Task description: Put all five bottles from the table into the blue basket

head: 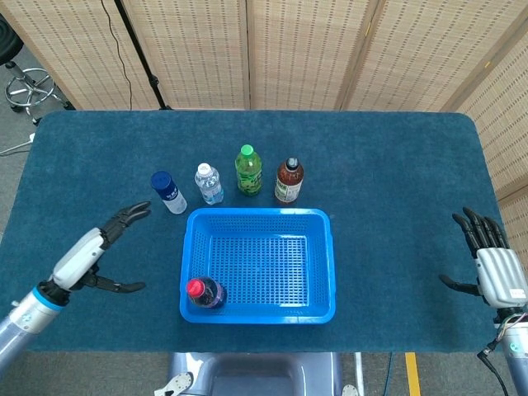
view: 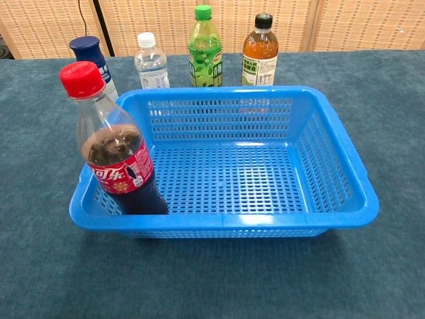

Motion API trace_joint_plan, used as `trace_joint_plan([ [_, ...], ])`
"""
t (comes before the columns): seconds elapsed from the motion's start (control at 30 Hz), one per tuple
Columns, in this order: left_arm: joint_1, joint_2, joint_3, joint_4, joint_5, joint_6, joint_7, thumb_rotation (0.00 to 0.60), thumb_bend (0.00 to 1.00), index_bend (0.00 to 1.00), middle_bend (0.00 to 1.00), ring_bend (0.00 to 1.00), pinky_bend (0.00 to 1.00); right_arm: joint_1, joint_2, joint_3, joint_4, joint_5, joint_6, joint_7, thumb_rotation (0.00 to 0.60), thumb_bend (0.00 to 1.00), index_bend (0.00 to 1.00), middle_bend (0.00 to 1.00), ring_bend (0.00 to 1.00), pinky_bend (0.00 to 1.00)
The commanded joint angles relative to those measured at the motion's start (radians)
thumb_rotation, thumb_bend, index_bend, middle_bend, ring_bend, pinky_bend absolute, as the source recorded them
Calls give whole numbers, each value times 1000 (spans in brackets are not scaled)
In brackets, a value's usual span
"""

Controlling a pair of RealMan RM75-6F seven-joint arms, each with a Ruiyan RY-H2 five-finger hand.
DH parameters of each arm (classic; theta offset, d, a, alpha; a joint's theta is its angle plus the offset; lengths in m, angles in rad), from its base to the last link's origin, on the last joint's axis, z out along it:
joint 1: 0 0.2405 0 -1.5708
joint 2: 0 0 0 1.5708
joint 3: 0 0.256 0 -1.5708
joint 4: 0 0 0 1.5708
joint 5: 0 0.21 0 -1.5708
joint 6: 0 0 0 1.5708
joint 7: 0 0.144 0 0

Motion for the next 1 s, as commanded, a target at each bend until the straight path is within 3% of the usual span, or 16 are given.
trace_joint_plan([
  [0.03,103,86,-8,-45,-149,30,241,600,0,0,0,0,0,98,43,26,19,7,-144,195,600,0,0,0,0,0],
  [0.17,163,87,-16,-90,-243,33,416,600,0,0,0,0,0,195,35,46,75,6,-272,367,600,0,0,0,0,0],
  [0.43,237,41,-46,-116,-340,58,596,600,0,0,0,0,0,357,-60,65,189,-24,-420,639,600,0,0,0,0,0],
  [0.7,264,-8,-87,-94,-387,65,677,600,0,0,0,0,0,524,-170,101,212,0,-570,707,600,0,0,0,0,0],
  [1.0,283,-11,-117,-89,-393,51,671,600,0,0,0,0,0,669,-341,173,322,119,-683,645,600,0,0,0,0,0],
])
